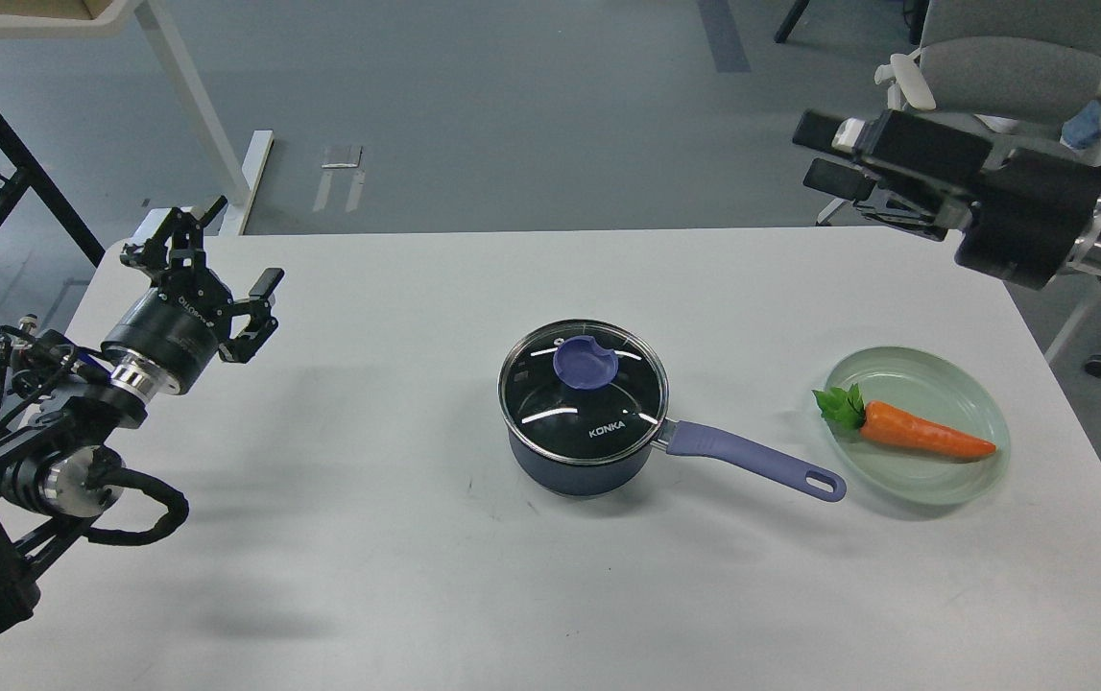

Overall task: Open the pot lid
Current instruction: 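Move the right gripper over toward the purple saucepan handle, then lower the right gripper and grasp the purple saucepan handle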

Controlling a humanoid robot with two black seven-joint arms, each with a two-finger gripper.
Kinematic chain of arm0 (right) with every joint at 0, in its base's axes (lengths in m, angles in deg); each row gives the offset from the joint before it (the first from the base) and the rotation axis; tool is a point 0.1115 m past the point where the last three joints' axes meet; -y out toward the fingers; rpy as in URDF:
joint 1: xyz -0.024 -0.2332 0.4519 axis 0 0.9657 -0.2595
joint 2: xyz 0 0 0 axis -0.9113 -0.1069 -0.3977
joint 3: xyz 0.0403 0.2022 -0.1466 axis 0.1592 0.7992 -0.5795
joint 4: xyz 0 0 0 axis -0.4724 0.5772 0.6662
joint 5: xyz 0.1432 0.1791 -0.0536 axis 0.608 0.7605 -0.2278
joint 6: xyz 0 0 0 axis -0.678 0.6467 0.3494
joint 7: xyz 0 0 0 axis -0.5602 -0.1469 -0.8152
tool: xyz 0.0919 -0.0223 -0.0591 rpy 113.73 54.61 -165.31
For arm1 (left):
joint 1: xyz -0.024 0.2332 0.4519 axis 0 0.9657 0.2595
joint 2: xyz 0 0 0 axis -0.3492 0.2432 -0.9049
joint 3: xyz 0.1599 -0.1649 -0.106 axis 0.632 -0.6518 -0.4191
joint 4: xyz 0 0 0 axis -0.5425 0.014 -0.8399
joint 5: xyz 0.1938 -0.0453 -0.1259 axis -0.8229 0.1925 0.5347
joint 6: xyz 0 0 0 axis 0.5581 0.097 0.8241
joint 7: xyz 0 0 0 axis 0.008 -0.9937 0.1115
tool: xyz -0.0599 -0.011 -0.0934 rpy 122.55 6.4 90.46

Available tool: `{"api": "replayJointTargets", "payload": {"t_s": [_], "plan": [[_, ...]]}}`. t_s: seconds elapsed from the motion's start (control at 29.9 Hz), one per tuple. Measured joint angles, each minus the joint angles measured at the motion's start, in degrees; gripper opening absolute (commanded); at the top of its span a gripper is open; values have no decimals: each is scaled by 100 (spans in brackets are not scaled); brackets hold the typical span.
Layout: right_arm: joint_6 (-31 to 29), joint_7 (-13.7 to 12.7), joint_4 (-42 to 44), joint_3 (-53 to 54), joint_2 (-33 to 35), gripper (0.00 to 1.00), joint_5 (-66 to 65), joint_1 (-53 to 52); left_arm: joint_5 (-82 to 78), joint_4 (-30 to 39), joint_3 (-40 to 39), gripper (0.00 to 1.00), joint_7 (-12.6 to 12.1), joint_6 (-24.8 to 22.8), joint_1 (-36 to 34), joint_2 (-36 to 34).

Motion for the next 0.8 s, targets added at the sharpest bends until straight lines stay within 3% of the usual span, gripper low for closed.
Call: {"api": "replayJointTargets", "payload": {"t_s": [0.2,0.4,0.8], "plan": [[2,0,77,-1618,-538,100,-1855,-1121,-12,9,0,99,0,-4,-3,-4],[89,0,111,-2327,-811,99,-3477,-1241,-13,19,-8,99,0,-4,-5,-37],[263,0,200,-2806,-918,94,-4439,-851,-13,29,-17,99,0,-4,-21,-21]]}}
